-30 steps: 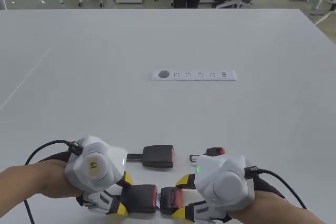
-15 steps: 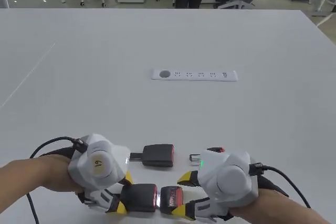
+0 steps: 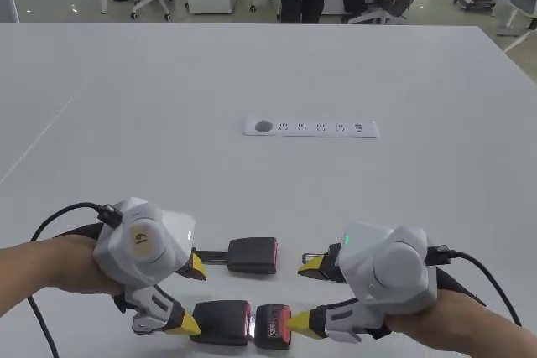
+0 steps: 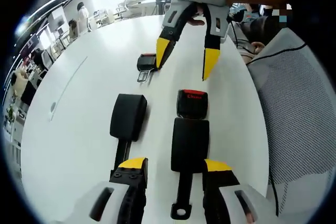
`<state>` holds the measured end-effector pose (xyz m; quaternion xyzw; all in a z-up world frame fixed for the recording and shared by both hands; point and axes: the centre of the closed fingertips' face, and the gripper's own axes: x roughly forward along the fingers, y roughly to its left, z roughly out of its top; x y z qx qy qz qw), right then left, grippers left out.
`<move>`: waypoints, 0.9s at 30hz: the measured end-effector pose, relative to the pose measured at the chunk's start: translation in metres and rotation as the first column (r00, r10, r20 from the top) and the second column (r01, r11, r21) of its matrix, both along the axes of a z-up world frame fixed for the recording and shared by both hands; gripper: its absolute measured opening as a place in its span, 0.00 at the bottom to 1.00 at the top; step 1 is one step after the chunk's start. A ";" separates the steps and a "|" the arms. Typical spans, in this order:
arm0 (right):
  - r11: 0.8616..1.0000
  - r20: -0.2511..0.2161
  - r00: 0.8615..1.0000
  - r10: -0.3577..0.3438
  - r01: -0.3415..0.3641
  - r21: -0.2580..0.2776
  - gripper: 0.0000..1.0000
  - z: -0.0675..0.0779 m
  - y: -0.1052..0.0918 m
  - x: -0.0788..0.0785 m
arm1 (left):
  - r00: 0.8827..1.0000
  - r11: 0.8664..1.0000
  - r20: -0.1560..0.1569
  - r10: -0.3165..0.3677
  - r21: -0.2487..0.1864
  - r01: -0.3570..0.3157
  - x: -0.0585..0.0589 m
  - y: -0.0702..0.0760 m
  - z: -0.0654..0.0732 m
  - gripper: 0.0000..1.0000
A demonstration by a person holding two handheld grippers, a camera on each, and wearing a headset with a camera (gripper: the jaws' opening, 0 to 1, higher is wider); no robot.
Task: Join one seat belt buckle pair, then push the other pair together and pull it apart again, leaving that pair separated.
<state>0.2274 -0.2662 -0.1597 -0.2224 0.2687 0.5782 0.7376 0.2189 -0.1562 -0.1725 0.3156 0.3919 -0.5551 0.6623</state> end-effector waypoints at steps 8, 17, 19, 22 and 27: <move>0.999 0.012 0.999 -0.047 0.047 0.005 0.42 0.006 -0.015 0.015 | 0.999 1.000 0.033 0.006 -0.002 -0.006 0.016 -0.002 0.012 0.43; 0.997 0.036 0.997 -0.069 0.070 -0.026 0.44 0.001 -0.038 0.030 | 0.997 1.000 0.073 0.020 -0.004 -0.020 0.040 -0.006 0.015 0.45; 0.997 0.041 0.997 -0.072 0.074 -0.036 0.44 0.001 -0.043 0.033 | 0.996 1.000 0.080 0.024 -0.009 -0.024 0.046 -0.005 0.014 0.45; 0.996 0.043 0.996 -0.078 0.080 -0.045 0.44 -0.002 -0.049 0.037 | 0.996 1.000 0.087 0.024 -0.014 -0.022 0.052 -0.008 0.014 0.45; 0.995 0.046 0.996 -0.078 0.081 -0.065 0.43 -0.007 -0.057 0.041 | 0.995 1.000 0.096 0.024 -0.023 -0.022 0.064 -0.011 0.011 0.44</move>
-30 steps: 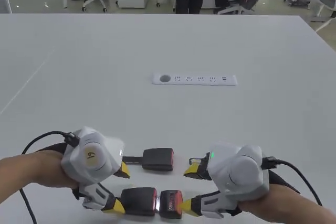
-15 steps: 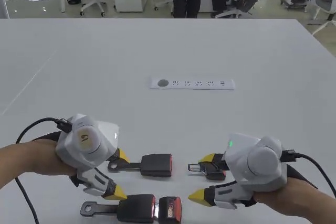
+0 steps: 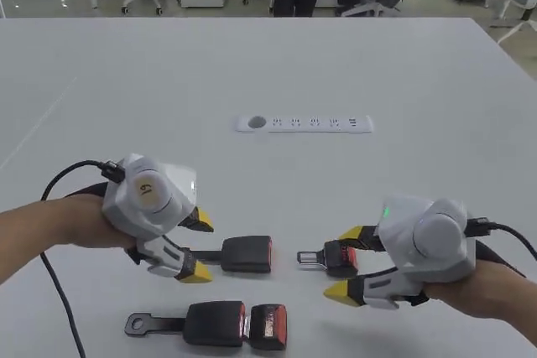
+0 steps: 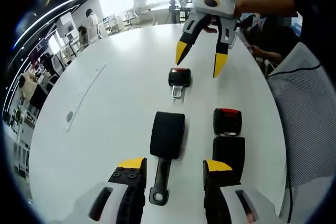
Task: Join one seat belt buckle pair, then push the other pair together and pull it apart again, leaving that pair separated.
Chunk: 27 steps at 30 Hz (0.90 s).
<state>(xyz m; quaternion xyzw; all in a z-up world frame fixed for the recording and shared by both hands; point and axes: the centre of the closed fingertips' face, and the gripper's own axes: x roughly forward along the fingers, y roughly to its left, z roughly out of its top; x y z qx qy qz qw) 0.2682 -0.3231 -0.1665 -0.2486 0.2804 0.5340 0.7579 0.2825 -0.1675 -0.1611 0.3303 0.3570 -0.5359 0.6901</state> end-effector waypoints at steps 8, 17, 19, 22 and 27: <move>0.999 0.006 1.000 0.014 -0.014 -0.039 0.41 -0.008 -0.012 0.010 | 1.000 1.000 -0.009 -0.002 0.001 0.002 0.012 -0.005 -0.009 0.43; 0.995 0.004 0.999 0.044 -0.043 -0.087 0.39 -0.014 -0.022 0.019 | 0.999 0.999 -0.031 -0.034 0.023 0.035 0.017 -0.015 -0.018 0.40; 0.995 -0.001 0.999 0.045 -0.045 -0.092 0.38 -0.016 -0.024 0.022 | 0.998 0.999 -0.039 -0.044 0.030 0.045 0.018 -0.016 -0.021 0.40; 0.993 -0.014 0.998 0.056 -0.057 -0.105 0.37 -0.020 -0.027 0.024 | 0.997 0.998 -0.047 -0.055 0.041 0.057 0.020 -0.018 -0.025 0.39; 0.988 -0.018 0.996 0.082 -0.084 -0.127 0.36 -0.021 -0.026 0.027 | 0.995 0.994 -0.055 -0.083 0.073 0.087 0.023 -0.018 -0.034 0.38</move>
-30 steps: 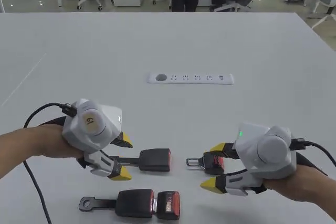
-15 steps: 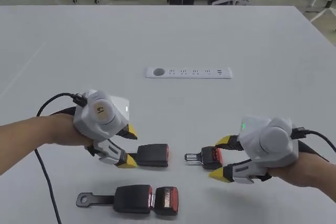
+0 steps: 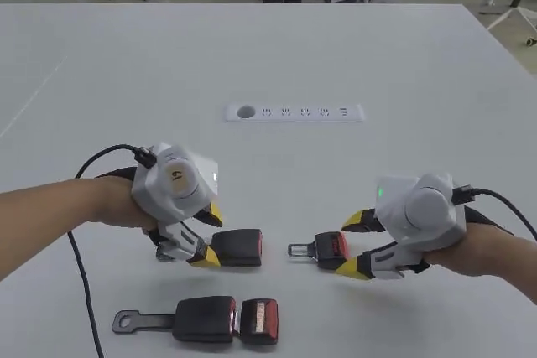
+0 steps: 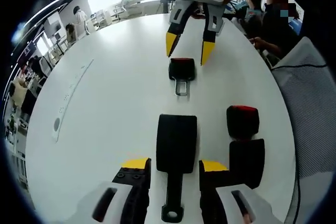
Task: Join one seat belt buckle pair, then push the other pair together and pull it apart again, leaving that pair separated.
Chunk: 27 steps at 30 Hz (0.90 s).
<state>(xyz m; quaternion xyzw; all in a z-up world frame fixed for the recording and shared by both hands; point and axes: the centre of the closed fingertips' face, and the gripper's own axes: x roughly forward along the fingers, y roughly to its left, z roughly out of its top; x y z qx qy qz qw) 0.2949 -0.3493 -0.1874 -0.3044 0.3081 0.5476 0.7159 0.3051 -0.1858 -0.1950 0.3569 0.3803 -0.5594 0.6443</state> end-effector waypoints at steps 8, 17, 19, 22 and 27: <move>0.997 -0.013 0.998 0.065 -0.065 -0.047 0.34 -0.008 0.001 0.002 | 1.000 0.999 -0.013 -0.027 0.031 0.027 -0.002 -0.002 -0.006 0.34; 0.993 -0.006 0.996 0.091 -0.091 -0.073 0.30 -0.014 -0.001 0.004 | 0.999 0.998 -0.001 -0.049 0.048 0.049 -0.003 0.000 -0.010 0.31; 0.993 -0.005 0.995 0.096 -0.097 -0.073 0.30 -0.014 -0.001 0.003 | 0.999 0.997 0.000 -0.053 0.049 0.053 -0.003 0.000 -0.011 0.31; 0.992 -0.004 0.994 0.105 -0.105 -0.073 0.30 -0.014 -0.001 0.001 | 0.998 0.997 0.000 -0.060 0.052 0.060 -0.004 -0.001 -0.011 0.31; 0.990 0.001 0.993 0.120 -0.120 -0.074 0.30 -0.014 0.000 0.001 | 0.998 0.996 0.000 -0.064 0.057 0.064 -0.005 -0.001 -0.012 0.31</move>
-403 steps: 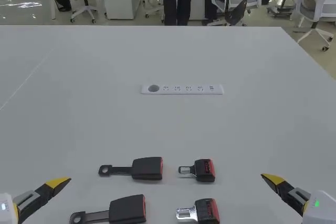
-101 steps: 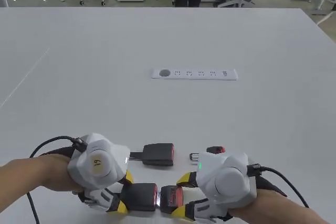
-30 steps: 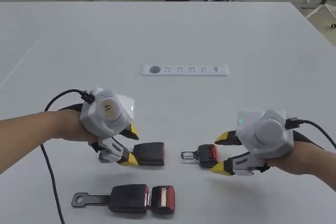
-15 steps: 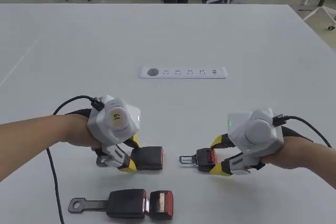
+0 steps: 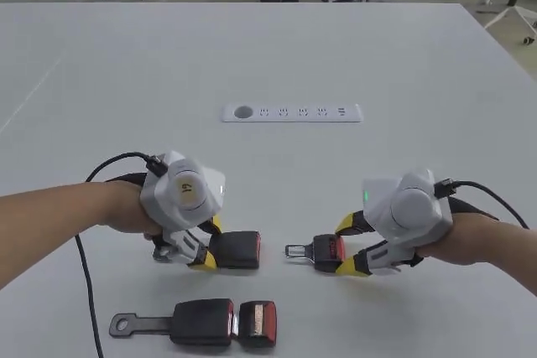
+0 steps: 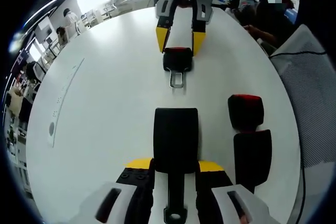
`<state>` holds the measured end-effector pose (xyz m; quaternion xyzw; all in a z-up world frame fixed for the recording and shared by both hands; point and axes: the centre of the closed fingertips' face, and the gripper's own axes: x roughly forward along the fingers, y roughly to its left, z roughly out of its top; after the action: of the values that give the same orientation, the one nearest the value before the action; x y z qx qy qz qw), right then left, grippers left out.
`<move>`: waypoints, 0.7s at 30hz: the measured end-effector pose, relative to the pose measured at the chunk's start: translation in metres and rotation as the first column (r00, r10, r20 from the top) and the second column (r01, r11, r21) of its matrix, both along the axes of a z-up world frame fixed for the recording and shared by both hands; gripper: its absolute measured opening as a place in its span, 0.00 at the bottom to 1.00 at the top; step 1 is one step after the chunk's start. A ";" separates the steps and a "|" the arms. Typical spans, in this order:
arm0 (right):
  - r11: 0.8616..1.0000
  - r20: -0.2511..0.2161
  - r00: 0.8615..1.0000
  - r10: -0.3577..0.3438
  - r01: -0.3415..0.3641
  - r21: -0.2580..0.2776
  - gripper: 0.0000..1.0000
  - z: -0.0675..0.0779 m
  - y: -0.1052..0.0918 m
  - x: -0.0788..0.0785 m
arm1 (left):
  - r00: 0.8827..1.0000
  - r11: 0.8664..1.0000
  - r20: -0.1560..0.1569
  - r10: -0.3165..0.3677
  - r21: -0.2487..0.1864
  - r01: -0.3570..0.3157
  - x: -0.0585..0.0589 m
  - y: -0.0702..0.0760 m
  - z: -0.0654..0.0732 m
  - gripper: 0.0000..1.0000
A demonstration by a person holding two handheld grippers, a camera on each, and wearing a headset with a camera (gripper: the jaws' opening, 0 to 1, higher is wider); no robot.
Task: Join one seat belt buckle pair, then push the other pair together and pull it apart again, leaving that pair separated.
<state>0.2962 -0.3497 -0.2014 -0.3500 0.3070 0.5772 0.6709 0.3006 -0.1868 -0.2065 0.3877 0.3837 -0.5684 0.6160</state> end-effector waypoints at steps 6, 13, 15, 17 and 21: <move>1.000 -0.001 1.000 0.011 -0.011 -0.002 0.29 0.000 0.002 -0.003 | 1.000 1.000 -0.006 0.003 0.007 -0.003 -0.001 -0.001 0.000 0.30; 1.000 0.000 1.000 0.017 -0.017 -0.002 0.29 0.000 0.004 -0.003 | 1.000 1.000 -0.008 0.001 0.016 -0.001 0.000 0.000 -0.001 0.30; 1.000 0.001 1.000 0.020 -0.020 -0.002 0.29 0.000 0.005 -0.003 | 1.000 1.000 -0.004 0.000 0.017 0.000 0.000 0.000 -0.001 0.30; 1.000 0.001 1.000 0.024 -0.024 -0.002 0.29 0.001 0.007 -0.003 | 1.000 1.000 -0.002 0.001 0.017 -0.001 -0.001 0.000 -0.001 0.30; 1.000 0.000 1.000 0.025 -0.025 0.002 0.29 0.001 0.010 -0.003 | 1.000 1.000 -0.002 0.003 0.017 -0.003 -0.001 -0.001 0.000 0.30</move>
<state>0.2935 -0.3401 -0.2003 -0.3532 0.3020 0.5860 0.6638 0.2992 -0.1873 -0.2066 0.3916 0.3896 -0.5646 0.6132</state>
